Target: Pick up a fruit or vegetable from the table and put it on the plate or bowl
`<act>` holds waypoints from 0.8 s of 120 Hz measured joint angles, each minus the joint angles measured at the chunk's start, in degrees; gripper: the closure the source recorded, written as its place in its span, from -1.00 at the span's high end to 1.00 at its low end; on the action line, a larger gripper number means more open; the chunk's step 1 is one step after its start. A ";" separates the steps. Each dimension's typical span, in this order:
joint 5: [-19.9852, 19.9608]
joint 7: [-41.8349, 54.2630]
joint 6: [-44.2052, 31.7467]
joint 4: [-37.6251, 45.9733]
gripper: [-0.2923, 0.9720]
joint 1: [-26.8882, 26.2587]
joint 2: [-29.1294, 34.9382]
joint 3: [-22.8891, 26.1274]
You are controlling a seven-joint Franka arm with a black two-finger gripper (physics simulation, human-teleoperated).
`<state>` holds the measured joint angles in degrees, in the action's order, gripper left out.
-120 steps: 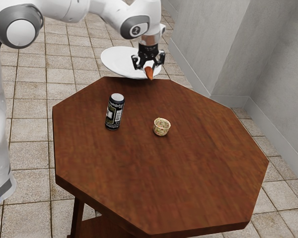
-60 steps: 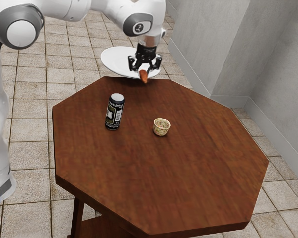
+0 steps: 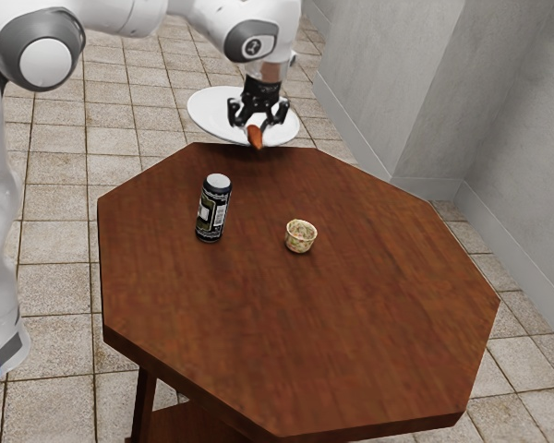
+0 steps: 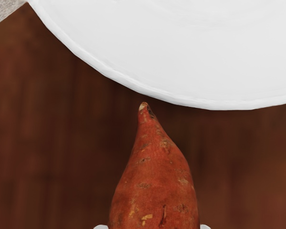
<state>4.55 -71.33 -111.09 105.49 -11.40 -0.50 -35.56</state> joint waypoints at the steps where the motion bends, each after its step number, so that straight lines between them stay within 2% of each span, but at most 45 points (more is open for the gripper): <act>1: 0.01 -0.01 0.01 0.00 -0.38 0.05 0.00 -0.07; 30: 0.08 -0.22 0.10 -0.67 -0.38 3.70 -0.09 -1.11; 96: 0.14 -0.47 -0.63 -1.95 -0.38 17.63 -0.50 -0.99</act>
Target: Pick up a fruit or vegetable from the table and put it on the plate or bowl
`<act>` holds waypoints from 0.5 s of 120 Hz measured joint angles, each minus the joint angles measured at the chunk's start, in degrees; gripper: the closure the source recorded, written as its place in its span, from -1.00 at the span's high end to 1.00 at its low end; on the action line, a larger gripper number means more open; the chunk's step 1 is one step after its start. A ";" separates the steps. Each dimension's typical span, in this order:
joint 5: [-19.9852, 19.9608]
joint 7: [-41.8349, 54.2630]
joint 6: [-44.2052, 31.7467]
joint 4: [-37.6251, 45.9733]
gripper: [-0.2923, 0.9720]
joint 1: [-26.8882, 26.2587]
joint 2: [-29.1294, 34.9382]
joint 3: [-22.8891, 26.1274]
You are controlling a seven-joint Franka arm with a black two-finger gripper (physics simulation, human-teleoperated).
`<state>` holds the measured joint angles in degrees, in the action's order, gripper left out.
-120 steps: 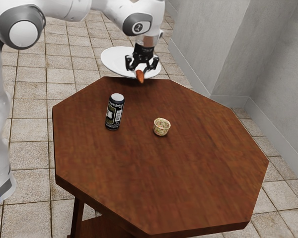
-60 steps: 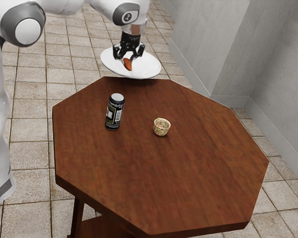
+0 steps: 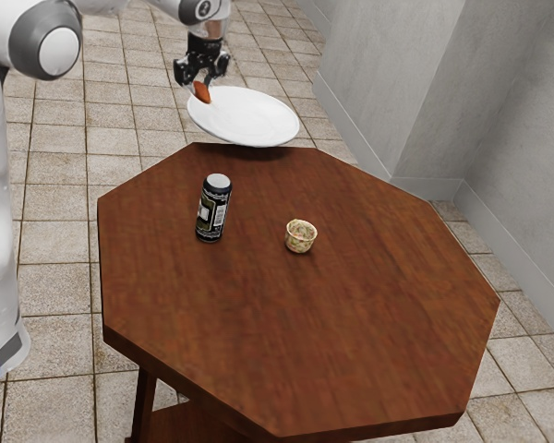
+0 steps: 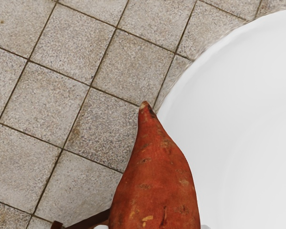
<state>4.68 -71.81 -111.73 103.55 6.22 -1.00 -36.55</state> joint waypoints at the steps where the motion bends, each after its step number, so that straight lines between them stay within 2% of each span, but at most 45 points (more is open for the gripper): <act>1: 0.00 0.00 0.00 -0.01 -0.38 0.11 -0.01 0.00; 27: -0.15 -0.05 -0.05 -0.97 -0.39 0.52 -0.95 0.61; 60: -0.26 -0.10 -0.03 -1.58 -0.38 -8.28 -1.35 1.08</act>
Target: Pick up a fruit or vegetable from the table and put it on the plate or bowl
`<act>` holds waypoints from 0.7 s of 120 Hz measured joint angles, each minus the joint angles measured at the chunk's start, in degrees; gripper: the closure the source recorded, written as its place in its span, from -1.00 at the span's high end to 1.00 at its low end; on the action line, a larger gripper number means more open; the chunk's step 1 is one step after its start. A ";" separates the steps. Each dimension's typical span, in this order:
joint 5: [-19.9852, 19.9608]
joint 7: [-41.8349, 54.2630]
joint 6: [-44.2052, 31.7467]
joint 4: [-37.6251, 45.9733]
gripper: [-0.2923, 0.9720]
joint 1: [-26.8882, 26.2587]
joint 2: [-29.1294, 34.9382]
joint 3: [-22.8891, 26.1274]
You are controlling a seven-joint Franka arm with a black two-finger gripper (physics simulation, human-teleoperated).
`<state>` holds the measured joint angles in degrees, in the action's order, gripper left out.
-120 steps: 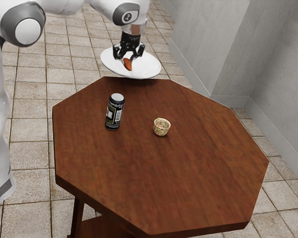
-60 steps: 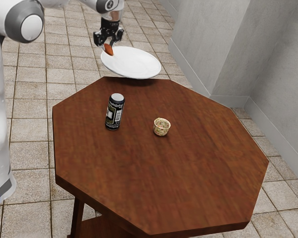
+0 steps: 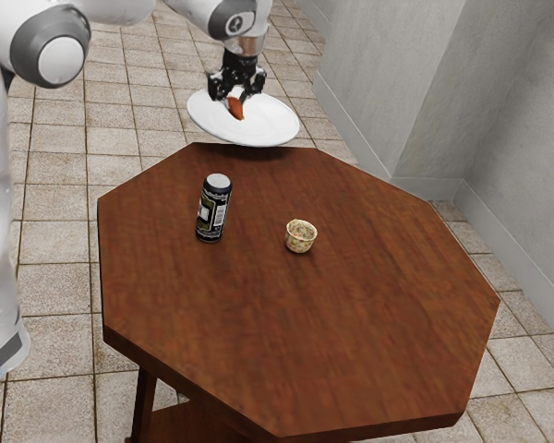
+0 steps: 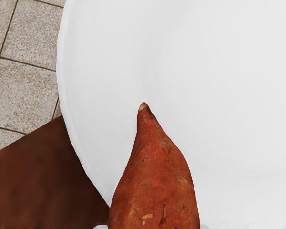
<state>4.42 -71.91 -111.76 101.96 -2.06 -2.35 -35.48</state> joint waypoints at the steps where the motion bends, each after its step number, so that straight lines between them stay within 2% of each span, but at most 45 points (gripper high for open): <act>1: 0.00 0.00 0.00 0.00 -0.38 -0.12 0.00 0.00; 14: -0.02 -0.01 0.01 0.00 -0.38 -0.06 0.00 0.00; 46: -0.15 -0.05 -0.10 0.00 -0.38 4.19 -0.57 -0.03; 84: -0.18 -0.12 -1.50 -0.16 -0.38 2.50 -1.50 -0.18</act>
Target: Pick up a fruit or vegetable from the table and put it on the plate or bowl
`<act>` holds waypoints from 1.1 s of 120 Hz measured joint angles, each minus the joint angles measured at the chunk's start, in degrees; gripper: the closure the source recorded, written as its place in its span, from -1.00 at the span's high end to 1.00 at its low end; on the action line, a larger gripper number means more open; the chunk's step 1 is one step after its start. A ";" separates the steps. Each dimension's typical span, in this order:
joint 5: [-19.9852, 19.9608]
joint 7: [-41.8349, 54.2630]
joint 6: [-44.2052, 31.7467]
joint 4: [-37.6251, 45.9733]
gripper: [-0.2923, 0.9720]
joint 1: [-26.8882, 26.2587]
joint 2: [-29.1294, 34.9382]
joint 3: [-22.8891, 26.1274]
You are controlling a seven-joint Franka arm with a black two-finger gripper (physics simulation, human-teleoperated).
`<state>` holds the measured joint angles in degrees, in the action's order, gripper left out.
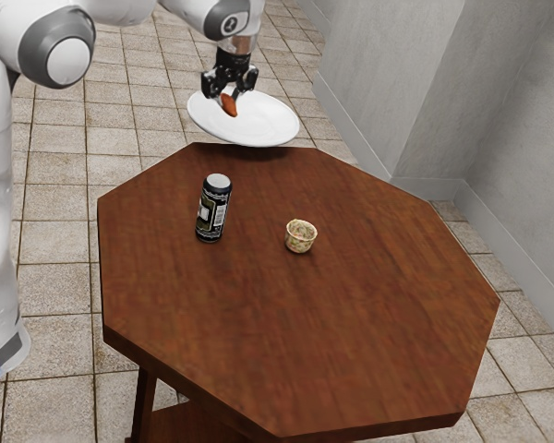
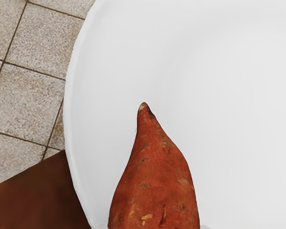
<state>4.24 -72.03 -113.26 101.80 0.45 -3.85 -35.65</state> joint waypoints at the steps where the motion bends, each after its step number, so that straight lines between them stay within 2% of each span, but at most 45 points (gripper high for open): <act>1: 0.00 0.00 -0.04 0.00 -0.38 0.02 -0.03 0.00; 40: -0.72 -0.19 -4.04 -0.01 -0.38 0.56 -2.26 -0.38; 118: -3.24 -1.05 -17.07 -0.01 -0.38 1.87 -9.05 -0.92; 123: -3.21 -1.03 -17.64 -0.01 -0.30 1.88 -9.12 -0.89; 132: -3.17 -0.89 -18.50 0.00 0.03 1.89 -9.17 -0.84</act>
<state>1.07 -72.92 -131.76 101.80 2.33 -13.03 -36.49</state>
